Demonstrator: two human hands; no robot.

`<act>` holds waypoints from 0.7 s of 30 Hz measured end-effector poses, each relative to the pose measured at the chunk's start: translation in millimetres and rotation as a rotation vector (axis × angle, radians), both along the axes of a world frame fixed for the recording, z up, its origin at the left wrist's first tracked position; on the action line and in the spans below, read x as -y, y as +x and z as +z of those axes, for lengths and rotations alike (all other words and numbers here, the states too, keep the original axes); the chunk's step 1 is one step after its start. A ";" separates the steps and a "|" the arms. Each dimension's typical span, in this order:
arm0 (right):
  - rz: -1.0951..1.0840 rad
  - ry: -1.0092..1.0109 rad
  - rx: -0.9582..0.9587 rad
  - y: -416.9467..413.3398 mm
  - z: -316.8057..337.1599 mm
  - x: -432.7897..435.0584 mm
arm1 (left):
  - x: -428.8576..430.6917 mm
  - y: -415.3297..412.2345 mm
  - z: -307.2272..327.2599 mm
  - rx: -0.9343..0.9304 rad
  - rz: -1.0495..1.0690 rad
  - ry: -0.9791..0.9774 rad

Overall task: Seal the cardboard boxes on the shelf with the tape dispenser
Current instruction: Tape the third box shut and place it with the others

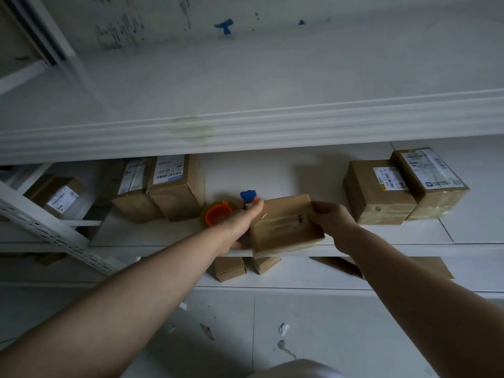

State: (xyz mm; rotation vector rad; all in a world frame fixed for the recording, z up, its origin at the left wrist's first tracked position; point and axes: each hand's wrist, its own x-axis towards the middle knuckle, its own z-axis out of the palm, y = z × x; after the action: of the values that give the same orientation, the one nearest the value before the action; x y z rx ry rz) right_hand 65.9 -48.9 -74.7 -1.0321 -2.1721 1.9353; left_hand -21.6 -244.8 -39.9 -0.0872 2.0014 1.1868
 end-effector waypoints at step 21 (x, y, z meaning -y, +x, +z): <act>0.188 -0.096 0.090 23.1 12.7 -43.9 | -32.3 -1.3 11.6 -0.062 0.006 -0.017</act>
State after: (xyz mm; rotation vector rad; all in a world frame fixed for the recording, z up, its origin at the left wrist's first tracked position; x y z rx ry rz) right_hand 89.0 -5.0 -62.0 -0.9782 -2.3220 2.1318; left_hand -22.9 -212.5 -28.3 -0.0654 2.0664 1.1899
